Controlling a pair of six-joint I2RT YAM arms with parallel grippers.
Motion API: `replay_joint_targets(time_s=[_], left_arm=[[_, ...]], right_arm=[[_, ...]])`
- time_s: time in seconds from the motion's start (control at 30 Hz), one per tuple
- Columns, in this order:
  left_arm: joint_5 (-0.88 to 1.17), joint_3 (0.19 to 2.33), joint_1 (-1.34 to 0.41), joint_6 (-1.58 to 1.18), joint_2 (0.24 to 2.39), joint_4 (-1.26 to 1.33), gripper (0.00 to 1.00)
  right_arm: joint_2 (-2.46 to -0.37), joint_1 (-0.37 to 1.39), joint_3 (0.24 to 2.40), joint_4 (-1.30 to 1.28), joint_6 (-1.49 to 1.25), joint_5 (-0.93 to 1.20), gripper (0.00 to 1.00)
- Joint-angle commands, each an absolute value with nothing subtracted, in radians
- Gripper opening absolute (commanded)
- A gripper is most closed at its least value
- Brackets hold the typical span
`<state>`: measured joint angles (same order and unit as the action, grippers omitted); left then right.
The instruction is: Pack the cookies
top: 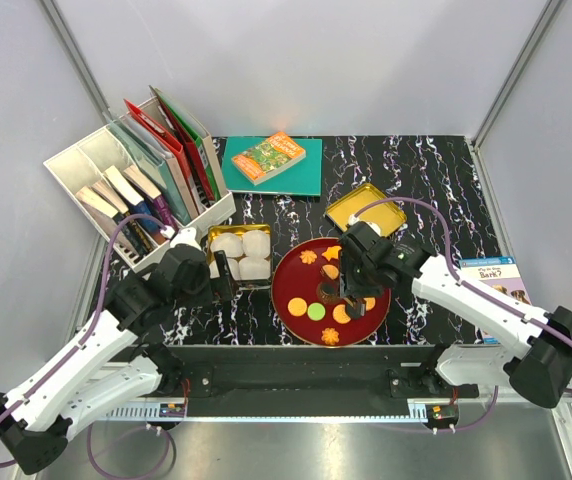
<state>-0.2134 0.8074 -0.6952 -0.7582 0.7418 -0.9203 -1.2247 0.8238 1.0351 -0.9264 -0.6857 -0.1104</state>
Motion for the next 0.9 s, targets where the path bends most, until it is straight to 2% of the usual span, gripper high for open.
replay_joint_targets(time_s=[0.0, 0.23, 0.5, 0.63, 0.87], left_arm=[[-0.213, 0.808, -0.696, -0.758, 0.746, -0.897, 0.99], [-0.213, 0.808, -0.696, -0.756, 0.747, -0.894, 0.99], [-0.227, 0.818, -0.696, -0.756, 0.741, -0.896, 0.99], [-0.25, 0.854, -0.696, -0.752, 0.742, -0.903, 0.99], [-0.356, 0.91, -0.696, -0.791, 0.707, -0.974, 0.99]], right_arm=[[-1.229, 0.834, 1.042, -0.879, -0.686, -0.106, 0.45], [-1.224, 0.834, 1.071, -0.88, -0.683, -0.104, 0.35], [-1.219, 0.848, 1.291, -0.917, -0.661, -0.08, 0.27], [-1.302, 0.854, 1.425, -0.916, -0.626, -0.051, 0.22], [-1.465, 0.857, 1.509, -0.868, -0.548, -0.008, 0.17]])
